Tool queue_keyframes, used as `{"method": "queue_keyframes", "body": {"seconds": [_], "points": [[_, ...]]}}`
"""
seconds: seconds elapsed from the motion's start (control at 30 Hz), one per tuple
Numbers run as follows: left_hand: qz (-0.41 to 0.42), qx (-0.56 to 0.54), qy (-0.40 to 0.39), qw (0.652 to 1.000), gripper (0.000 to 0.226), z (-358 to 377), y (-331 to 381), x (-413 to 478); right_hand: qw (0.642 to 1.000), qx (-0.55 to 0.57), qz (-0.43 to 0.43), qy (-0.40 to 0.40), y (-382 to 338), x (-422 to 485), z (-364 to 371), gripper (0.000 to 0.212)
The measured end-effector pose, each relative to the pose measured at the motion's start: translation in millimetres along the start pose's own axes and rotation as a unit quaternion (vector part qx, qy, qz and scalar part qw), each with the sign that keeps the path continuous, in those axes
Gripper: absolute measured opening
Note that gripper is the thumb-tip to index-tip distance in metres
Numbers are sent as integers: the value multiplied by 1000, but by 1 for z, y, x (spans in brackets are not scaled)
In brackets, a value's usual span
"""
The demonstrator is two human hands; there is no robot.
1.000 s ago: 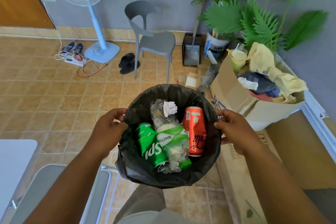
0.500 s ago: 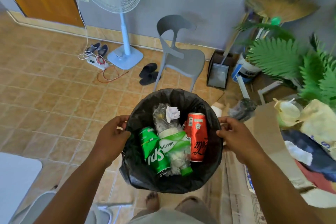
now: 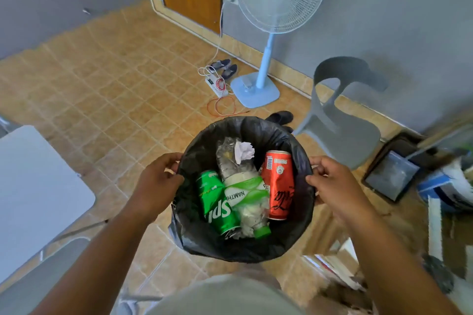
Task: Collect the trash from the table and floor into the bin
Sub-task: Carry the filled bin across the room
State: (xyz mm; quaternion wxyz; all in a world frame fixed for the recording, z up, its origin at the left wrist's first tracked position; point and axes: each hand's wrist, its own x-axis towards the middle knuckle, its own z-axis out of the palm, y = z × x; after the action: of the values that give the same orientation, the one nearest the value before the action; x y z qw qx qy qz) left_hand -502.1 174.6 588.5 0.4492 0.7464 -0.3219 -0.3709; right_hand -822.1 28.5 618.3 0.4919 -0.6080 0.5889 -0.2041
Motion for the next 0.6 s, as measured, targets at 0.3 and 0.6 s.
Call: {"method": "queue_keyframes", "body": {"seconds": [0.3,0.6], "points": [[-31,-54,173,983,58,-34,6,27,980,-89,-113,-140,-79,131,51,35],[-80,-52,265,959,64,-114,-31,72,958,-141,-139,-206,-140,210,185,33]]}}
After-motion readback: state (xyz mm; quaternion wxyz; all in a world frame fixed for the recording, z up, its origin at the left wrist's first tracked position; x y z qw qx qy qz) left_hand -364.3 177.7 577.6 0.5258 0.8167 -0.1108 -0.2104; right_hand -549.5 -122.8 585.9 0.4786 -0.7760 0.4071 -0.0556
